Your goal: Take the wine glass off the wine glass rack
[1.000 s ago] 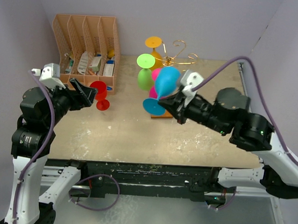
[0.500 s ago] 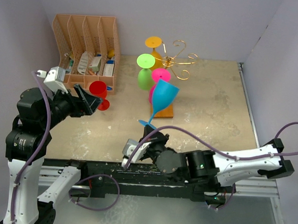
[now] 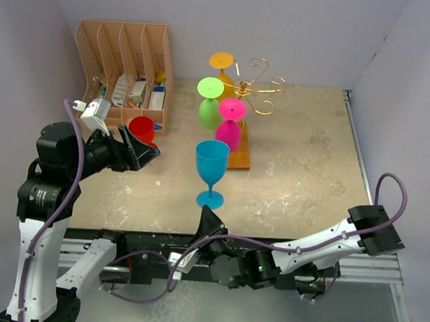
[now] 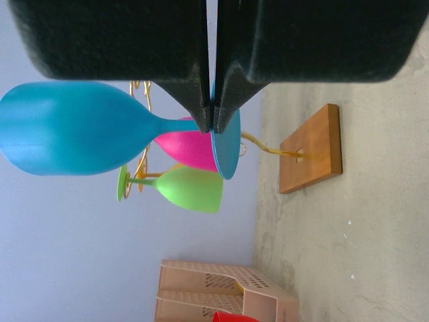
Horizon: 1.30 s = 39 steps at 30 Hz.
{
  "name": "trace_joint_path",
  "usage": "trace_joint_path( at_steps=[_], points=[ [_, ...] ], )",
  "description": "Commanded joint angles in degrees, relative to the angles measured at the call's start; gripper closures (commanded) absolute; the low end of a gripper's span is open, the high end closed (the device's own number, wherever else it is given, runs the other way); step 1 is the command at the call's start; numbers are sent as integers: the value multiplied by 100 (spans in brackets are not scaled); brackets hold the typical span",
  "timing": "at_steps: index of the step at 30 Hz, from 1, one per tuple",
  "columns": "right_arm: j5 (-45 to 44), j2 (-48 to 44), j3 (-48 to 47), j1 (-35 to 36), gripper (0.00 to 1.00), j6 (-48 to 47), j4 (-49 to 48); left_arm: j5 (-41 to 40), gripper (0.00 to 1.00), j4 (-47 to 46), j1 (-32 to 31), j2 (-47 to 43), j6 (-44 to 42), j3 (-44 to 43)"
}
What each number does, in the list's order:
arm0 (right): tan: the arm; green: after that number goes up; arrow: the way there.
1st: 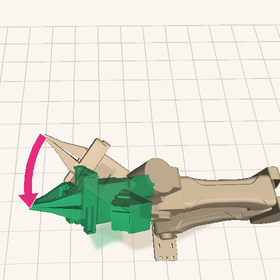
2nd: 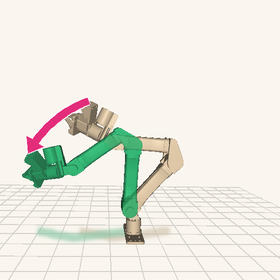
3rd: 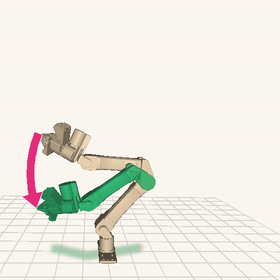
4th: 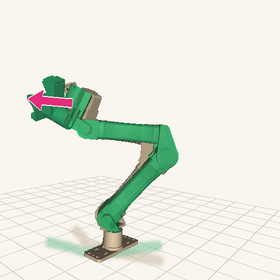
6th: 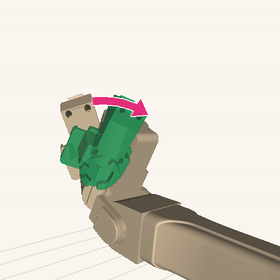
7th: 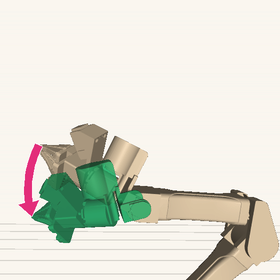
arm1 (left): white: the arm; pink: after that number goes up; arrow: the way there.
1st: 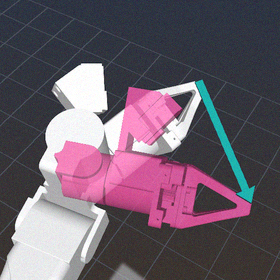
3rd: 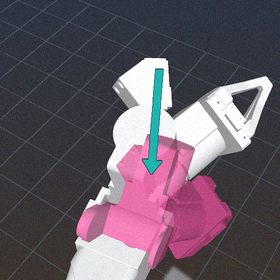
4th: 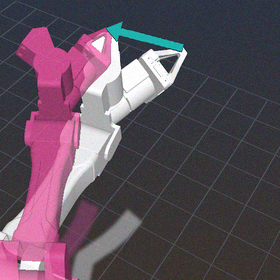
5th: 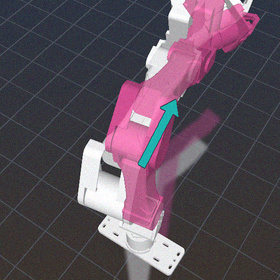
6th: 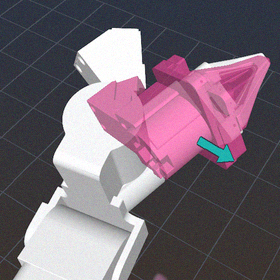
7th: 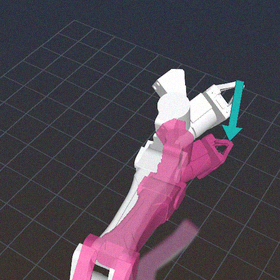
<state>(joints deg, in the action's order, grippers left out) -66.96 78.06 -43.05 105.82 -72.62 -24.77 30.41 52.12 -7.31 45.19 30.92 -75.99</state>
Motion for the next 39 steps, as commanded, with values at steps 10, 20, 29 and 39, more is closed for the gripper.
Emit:
trace_joint_path(
  at_steps=[10, 20, 29, 39],
  points=[
    [12, 584, 181, 303, 100, -494, -582, 1164, 19, -195, -29, 186, -123, 261],
    [93, 973, 14, 345, 100, -379, -460, 1690, 19, 215, -27, 413, -529, 482],
    [205, 1451, -288, 351, 100, -280, -327, 1705, 20, 359, -71, 420, -808, 784],
    [162, 1829, -475, 261, 100, -555, -759, 1757, 24, 353, -230, 400, -910, 1163]
  ],
)
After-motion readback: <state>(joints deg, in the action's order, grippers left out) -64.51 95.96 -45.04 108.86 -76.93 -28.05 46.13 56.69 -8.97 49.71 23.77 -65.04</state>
